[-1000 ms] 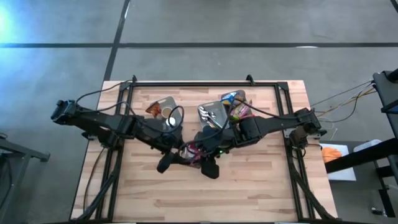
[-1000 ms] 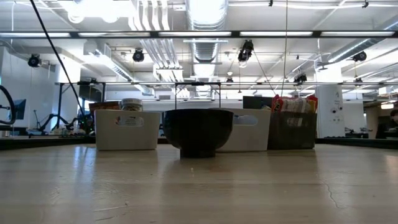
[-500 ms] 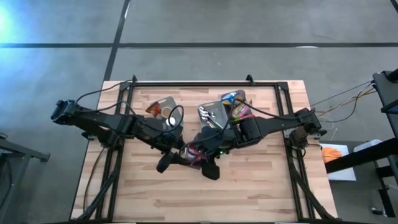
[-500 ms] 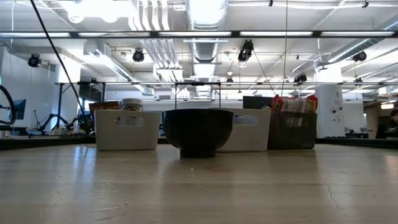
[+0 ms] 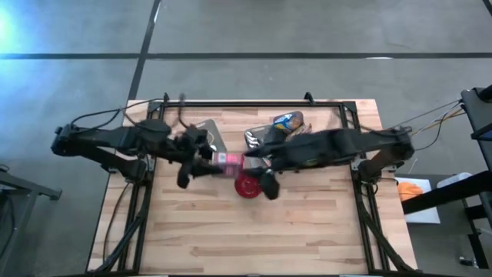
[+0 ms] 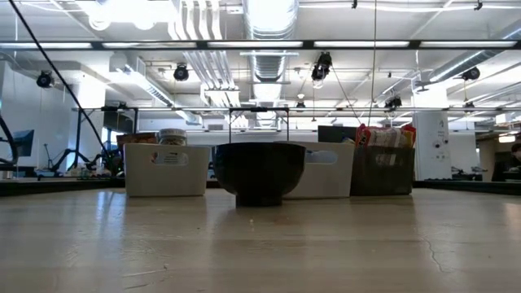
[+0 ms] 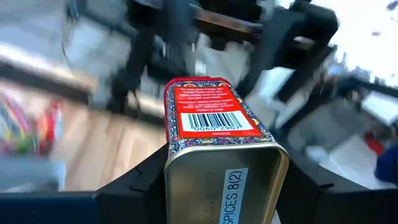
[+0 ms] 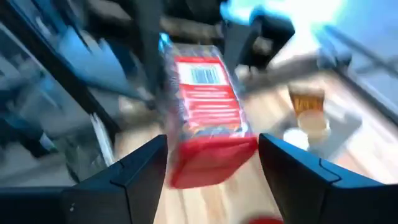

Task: Pick & Place Food Item
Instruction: Put the red seasoning can into the left white bin

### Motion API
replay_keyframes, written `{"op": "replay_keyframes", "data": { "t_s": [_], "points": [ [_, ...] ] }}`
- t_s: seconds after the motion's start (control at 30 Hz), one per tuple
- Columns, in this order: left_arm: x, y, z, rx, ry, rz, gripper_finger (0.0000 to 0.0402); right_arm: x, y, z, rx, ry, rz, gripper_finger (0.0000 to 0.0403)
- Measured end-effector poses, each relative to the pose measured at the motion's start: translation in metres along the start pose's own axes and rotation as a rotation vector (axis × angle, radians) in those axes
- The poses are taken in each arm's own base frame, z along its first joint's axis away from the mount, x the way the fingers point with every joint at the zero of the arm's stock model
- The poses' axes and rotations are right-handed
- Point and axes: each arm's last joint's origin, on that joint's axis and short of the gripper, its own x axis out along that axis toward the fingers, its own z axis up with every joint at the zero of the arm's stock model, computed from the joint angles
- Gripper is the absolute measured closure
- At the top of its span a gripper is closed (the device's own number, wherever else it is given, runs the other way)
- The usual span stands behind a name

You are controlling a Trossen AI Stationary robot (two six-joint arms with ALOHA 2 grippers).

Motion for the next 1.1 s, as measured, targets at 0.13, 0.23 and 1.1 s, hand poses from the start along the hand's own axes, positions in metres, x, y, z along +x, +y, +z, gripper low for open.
{"op": "replay_keyframes", "data": {
  "t_s": [0.13,0.23,1.1],
  "points": [
    [-0.010,-0.002,0.017,0.033,-0.169,-0.001,0.0196,-0.035,0.003,0.028,0.022,-0.231,0.040,0.0157],
    [-0.016,-0.007,0.030,0.099,-0.317,-0.015,0.0196,-0.046,0.006,0.041,0.007,-0.375,0.051,0.0156],
    [0.011,-0.017,0.099,0.299,-0.797,-0.225,0.0196,-0.045,0.002,0.073,0.028,-0.726,0.039,0.0156]
  ]
}}
